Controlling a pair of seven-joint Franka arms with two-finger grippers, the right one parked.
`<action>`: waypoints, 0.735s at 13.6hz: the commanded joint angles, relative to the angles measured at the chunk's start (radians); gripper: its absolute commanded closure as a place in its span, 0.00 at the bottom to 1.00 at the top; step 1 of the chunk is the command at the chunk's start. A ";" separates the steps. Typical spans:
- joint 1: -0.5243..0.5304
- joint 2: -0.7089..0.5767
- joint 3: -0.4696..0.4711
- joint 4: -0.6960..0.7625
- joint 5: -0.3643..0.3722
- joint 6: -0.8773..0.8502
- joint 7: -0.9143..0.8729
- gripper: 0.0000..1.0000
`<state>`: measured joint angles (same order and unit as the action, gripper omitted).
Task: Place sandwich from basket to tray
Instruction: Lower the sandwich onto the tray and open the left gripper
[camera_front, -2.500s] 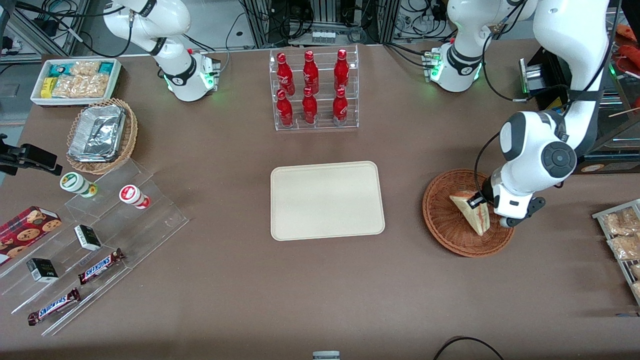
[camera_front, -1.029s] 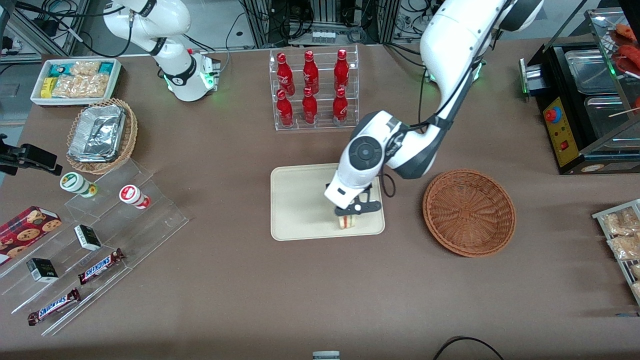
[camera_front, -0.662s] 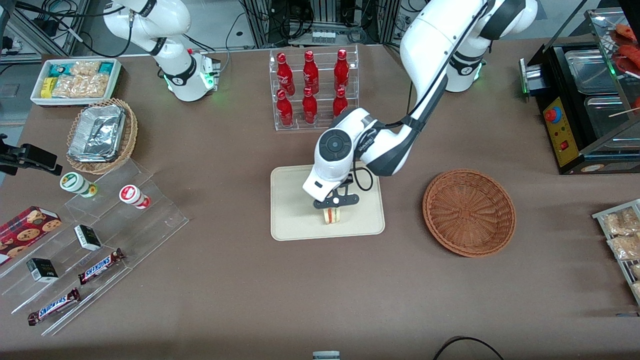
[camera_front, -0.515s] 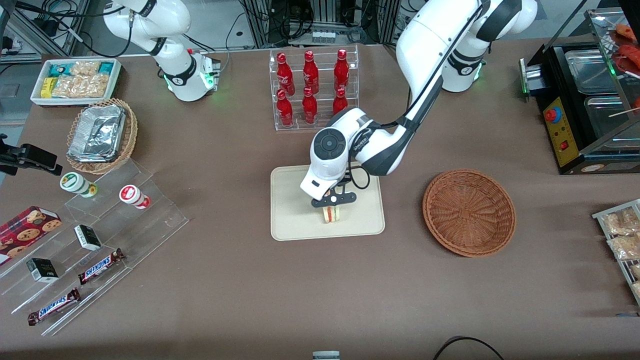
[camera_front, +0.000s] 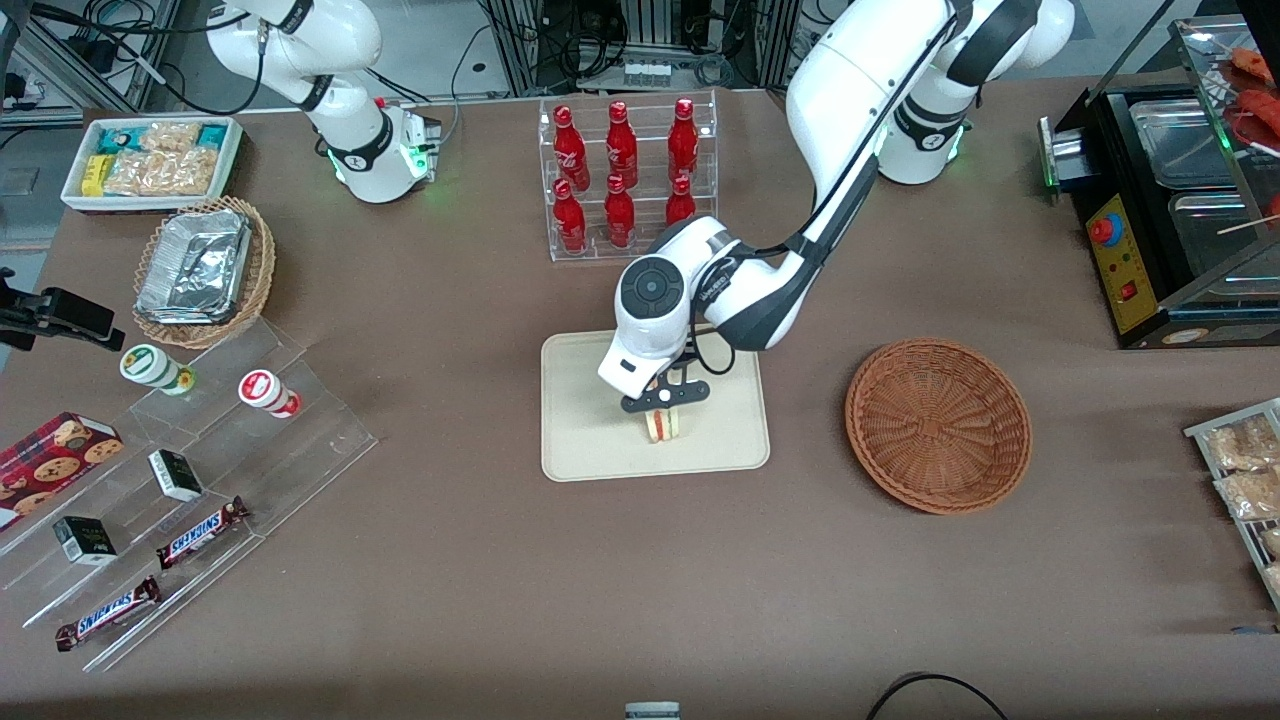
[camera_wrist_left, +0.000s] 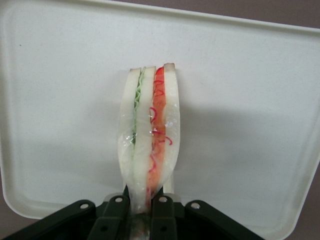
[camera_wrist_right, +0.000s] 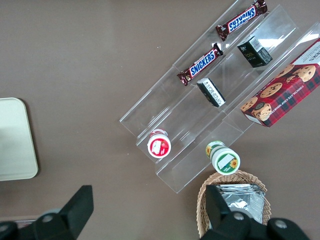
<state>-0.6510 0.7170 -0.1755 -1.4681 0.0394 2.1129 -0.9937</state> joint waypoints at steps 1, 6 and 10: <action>-0.019 0.015 0.016 0.025 0.020 -0.013 -0.031 0.66; -0.019 0.006 0.014 0.035 0.042 -0.017 -0.033 0.00; -0.007 -0.086 0.014 0.038 0.033 -0.065 -0.028 0.00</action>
<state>-0.6495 0.7002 -0.1729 -1.4257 0.0651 2.1025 -1.0057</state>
